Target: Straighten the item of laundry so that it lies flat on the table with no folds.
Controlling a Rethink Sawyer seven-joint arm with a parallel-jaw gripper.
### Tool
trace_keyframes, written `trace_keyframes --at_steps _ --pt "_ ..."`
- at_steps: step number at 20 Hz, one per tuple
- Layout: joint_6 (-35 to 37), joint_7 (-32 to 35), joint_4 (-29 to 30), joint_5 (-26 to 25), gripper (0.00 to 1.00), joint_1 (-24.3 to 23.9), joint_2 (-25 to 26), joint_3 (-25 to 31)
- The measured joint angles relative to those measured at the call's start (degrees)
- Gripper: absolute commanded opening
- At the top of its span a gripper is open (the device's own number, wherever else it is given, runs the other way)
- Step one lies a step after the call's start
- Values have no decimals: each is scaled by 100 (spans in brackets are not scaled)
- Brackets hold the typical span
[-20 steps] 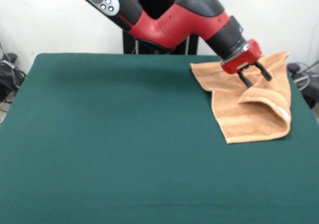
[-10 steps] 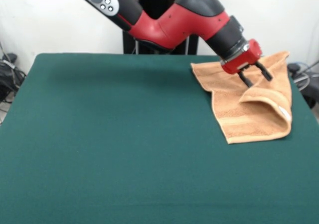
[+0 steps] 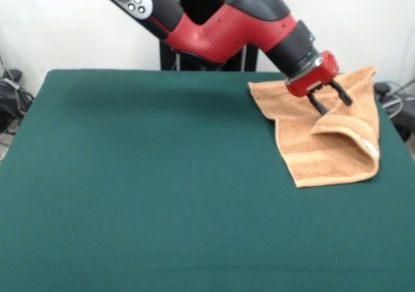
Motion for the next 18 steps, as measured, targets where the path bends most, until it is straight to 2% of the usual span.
trace_keyframes --at_steps 18 --pt "0 0 31 0 100 88 -186 3"
